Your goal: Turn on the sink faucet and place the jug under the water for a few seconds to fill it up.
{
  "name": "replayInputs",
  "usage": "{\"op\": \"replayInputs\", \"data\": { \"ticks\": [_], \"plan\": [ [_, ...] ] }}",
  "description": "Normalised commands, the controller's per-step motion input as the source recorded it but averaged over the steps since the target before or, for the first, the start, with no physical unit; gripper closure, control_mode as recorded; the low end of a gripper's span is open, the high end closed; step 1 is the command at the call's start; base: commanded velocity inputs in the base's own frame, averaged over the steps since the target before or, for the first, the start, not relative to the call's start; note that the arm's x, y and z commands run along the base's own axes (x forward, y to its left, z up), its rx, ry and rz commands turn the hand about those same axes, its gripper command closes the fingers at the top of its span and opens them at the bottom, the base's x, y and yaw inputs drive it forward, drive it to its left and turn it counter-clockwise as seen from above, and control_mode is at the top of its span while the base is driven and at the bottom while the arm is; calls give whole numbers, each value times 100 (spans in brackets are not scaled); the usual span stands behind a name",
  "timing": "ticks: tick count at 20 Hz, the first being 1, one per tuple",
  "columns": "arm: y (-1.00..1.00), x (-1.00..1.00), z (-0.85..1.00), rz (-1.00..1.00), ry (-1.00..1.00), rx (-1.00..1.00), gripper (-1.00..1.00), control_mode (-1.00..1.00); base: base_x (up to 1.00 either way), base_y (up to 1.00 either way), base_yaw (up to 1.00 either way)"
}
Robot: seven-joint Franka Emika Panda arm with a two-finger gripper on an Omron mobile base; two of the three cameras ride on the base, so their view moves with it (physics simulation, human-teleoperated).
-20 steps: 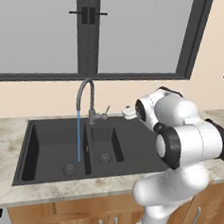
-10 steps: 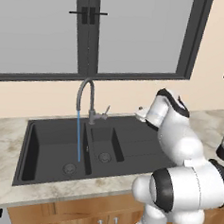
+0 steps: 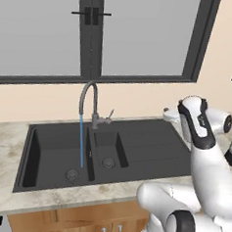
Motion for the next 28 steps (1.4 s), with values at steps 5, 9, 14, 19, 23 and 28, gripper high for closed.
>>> {"op": "replayInputs", "data": {
  "ticks": [5,9,14,19,23,28],
  "plan": [
    [-48,-65,36,17,10,-12,-100,-100,0,0,0],
    [-25,-78,6,10,11,-20,-100,-100,0,0,0],
    [-21,-73,-4,2,3,-24,-100,-100,0,0,0],
    [-58,-49,-9,0,0,-10,-100,-100,0,0,0],
    [-83,-30,-6,0,0,0,-100,-100,0,0,0],
    [-91,-26,0,0,0,0,-100,-100,0,0,0]
  ]
}}
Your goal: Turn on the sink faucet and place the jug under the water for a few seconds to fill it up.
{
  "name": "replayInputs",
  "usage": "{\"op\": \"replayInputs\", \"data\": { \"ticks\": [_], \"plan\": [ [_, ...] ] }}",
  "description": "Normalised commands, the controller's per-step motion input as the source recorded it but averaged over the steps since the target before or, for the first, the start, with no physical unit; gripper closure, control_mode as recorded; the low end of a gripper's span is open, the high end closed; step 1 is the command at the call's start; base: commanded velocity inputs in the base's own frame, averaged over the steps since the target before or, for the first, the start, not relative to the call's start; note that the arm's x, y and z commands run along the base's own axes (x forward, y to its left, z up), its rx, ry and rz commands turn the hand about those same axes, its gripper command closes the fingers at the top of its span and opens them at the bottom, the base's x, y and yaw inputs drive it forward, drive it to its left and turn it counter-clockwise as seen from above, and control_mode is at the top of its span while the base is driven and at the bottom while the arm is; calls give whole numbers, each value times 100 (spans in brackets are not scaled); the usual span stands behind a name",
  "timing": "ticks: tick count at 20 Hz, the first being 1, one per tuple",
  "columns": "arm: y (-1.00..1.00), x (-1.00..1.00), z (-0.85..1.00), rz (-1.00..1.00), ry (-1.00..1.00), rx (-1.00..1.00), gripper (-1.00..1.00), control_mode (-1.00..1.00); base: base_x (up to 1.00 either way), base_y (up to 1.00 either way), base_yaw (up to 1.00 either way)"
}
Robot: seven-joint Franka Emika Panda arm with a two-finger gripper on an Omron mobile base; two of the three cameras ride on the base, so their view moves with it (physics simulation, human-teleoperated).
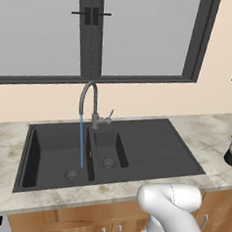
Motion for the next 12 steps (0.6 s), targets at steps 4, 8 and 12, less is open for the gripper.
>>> {"op": "replayInputs", "data": {
  "ticks": [4,8,12],
  "plan": [
    [-84,-23,0,3,0,0,-100,-100,0,0,0],
    [-72,-18,0,3,0,0,-100,-100,0,0,0],
    [-53,-1,0,2,0,1,-100,-100,0,0,0]
  ]
}}
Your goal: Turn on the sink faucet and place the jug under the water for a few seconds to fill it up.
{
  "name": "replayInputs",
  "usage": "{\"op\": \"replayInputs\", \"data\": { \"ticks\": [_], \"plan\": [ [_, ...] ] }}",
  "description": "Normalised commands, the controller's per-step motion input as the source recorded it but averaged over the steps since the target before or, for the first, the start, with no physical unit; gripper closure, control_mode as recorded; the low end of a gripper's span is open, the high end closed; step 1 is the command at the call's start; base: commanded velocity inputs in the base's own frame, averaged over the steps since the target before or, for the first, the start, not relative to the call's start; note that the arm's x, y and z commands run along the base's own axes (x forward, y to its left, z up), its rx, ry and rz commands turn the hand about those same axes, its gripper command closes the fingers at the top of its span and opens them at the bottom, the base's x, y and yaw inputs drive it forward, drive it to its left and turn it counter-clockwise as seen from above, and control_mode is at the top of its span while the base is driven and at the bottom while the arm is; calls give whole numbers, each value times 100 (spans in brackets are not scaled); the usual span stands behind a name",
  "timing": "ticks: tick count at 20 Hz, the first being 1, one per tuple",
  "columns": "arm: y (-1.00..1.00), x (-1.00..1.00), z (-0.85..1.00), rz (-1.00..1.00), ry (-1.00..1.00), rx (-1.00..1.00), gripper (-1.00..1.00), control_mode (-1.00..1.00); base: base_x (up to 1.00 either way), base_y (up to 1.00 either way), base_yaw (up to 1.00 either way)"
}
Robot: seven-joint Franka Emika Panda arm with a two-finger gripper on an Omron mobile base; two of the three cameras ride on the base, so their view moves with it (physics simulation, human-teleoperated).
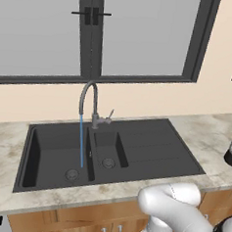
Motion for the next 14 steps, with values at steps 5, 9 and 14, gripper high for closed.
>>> {"op": "replayInputs", "data": {
  "ticks": [5,9,14],
  "plan": [
    [-53,0,0,5,1,4,-100,-100,0,0,0],
    [-56,0,-2,6,1,6,-100,-100,0,0,0],
    [-50,0,-5,10,2,7,-100,-100,0,0,0]
  ]
}}
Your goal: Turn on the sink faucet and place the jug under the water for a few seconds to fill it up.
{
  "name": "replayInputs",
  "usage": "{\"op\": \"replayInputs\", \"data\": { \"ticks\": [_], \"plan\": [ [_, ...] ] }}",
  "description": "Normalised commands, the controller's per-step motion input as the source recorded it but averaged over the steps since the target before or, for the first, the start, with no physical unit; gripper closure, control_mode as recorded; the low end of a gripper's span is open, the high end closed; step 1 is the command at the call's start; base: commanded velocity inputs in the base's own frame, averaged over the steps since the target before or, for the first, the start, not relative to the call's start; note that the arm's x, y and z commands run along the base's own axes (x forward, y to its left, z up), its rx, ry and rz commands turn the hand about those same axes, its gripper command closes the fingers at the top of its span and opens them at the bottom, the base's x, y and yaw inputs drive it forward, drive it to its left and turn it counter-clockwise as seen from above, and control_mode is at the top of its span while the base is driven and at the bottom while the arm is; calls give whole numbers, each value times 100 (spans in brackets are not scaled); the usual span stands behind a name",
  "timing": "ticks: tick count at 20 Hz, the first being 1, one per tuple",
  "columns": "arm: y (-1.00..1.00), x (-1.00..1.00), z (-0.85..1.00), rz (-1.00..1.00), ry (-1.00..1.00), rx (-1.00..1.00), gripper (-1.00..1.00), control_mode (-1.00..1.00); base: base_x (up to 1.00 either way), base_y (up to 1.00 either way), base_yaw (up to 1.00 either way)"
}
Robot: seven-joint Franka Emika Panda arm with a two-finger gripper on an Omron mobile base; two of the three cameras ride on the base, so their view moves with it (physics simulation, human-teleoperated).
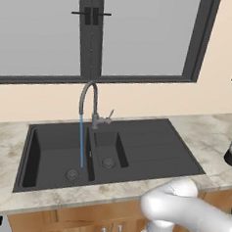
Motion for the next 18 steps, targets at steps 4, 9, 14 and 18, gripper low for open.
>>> {"op": "replayInputs", "data": {
  "ticks": [4,9,14,18],
  "plan": [
    [-36,4,-15,14,6,6,-100,-100,0,0,0],
    [-18,10,-21,16,8,3,-100,-100,0,0,0],
    [-9,10,-20,16,6,1,-100,-100,0,0,0],
    [-3,12,-20,14,2,0,-100,-100,0,0,0]
  ]
}}
